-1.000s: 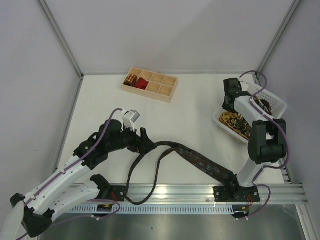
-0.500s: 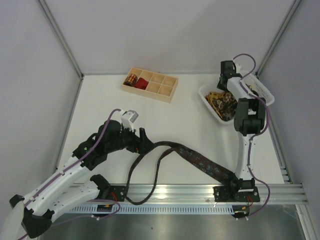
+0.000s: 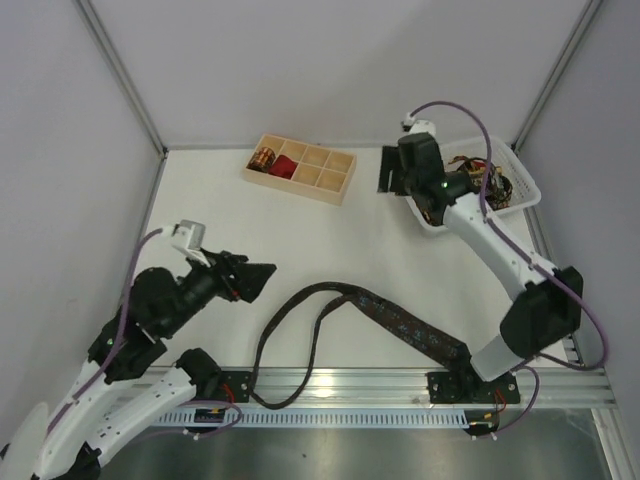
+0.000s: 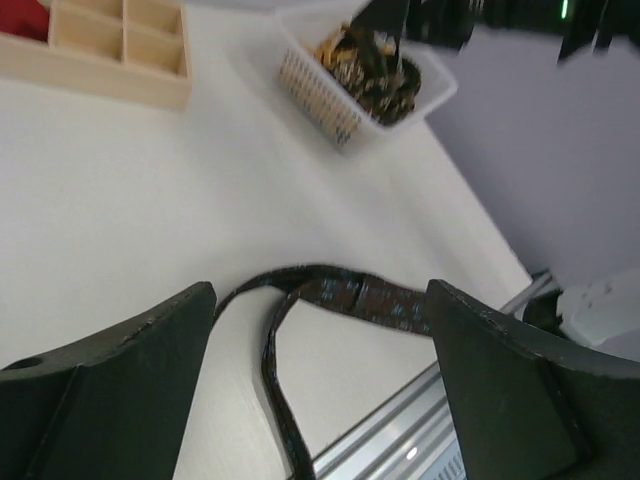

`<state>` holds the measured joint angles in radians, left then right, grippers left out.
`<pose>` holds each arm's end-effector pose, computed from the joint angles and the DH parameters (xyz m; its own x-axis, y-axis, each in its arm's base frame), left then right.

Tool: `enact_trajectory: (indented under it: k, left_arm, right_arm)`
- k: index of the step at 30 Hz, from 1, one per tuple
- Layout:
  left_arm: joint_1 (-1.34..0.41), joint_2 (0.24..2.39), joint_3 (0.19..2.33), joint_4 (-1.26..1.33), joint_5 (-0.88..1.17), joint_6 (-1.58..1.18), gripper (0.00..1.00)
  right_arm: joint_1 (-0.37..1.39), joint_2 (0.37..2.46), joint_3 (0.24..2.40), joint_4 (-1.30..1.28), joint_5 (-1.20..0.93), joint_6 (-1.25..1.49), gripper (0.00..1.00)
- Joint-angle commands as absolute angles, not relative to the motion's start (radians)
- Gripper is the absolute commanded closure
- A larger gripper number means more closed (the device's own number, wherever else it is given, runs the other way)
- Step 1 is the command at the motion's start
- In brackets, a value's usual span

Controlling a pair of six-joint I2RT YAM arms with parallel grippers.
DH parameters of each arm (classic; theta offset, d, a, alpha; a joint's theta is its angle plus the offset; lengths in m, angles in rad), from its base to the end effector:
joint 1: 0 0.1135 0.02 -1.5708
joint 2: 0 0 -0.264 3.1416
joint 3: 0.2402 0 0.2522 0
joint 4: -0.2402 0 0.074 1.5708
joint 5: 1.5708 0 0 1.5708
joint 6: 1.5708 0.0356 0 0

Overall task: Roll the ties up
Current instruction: Move the tie to the center of the board, then flatten the tie

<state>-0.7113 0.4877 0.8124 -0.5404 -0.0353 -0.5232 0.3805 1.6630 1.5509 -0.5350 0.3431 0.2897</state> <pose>0.0817 -0.0688 0.3488 -0.4534 -0.2685 -0.8499 0.4615 0.7451 -0.4815 0.3575 0.1301 0.3438 -0.5651 0.0637 -0.8225 0.0636 0.9974 0.0336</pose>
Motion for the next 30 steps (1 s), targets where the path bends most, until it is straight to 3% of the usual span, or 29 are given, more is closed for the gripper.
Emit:
enact_trajectory:
  k: [1,6,11,14,22,30]
  left_arm:
    - [-0.712,0.425,0.902,-0.488,-0.155,-0.500,0.07]
    - [-0.712,0.312,0.965,-0.431,-0.205,-0.422,0.05]
    - [-0.712,0.227,1.011,-0.414,-0.250,-0.410,0.04]
    - [-0.712,0.172,1.003,-0.388,-0.281,-0.432,0.03]
    - [-0.712,0.192,1.032,-0.463,-0.310,-0.459,0.03]
    - [-0.712,0.207,1.014,-0.463,-0.296,-0.462,0.03]
  right_arm:
    - [0.555,1.531,1.360,-0.503,0.136,0.239,0.27]
    - [0.836,1.440,1.137,-0.381,-0.046,0.216,0.28]
    - [1.085,1.509,1.132,-0.287,-0.214,0.305,0.37]
    - [1.227,1.587,1.167,-0.238,-0.203,0.368,0.41]
    - [1.439,1.837,1.298,-0.199,-0.160,0.390,0.40]
    - [1.483,1.913,1.328,-0.176,-0.150,0.388,0.41]
